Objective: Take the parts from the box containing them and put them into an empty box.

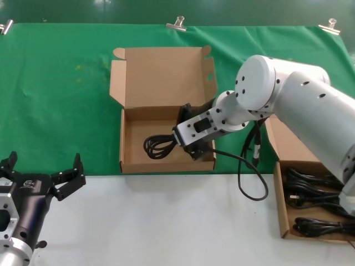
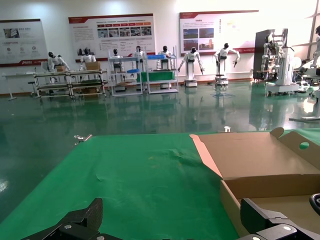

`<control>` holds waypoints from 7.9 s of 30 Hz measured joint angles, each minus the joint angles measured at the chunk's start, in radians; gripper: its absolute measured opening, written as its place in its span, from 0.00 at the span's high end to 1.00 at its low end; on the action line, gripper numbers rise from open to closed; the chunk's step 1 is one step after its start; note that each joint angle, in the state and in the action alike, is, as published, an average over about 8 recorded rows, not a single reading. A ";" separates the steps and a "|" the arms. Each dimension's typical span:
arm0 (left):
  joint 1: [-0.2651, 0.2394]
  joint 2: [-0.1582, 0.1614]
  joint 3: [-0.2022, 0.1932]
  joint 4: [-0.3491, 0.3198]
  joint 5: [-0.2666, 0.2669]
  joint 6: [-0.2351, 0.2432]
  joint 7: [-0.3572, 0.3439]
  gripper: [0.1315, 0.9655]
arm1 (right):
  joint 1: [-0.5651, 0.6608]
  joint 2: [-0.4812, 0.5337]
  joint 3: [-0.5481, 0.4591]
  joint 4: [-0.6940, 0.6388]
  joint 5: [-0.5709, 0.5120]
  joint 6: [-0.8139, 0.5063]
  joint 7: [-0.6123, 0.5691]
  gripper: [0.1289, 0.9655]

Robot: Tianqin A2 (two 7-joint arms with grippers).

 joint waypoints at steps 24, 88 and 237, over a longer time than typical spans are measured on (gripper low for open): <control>0.000 0.000 0.000 0.000 0.000 0.000 0.000 0.00 | -0.003 0.000 0.000 0.016 0.026 0.025 0.003 0.93; 0.000 0.000 0.000 0.000 0.000 0.000 0.000 0.00 | -0.124 0.035 0.134 0.018 0.170 0.039 -0.020 0.01; 0.000 0.000 0.000 0.000 -0.001 0.000 0.001 0.00 | -1.376 0.290 1.114 1.232 0.344 0.672 0.464 0.00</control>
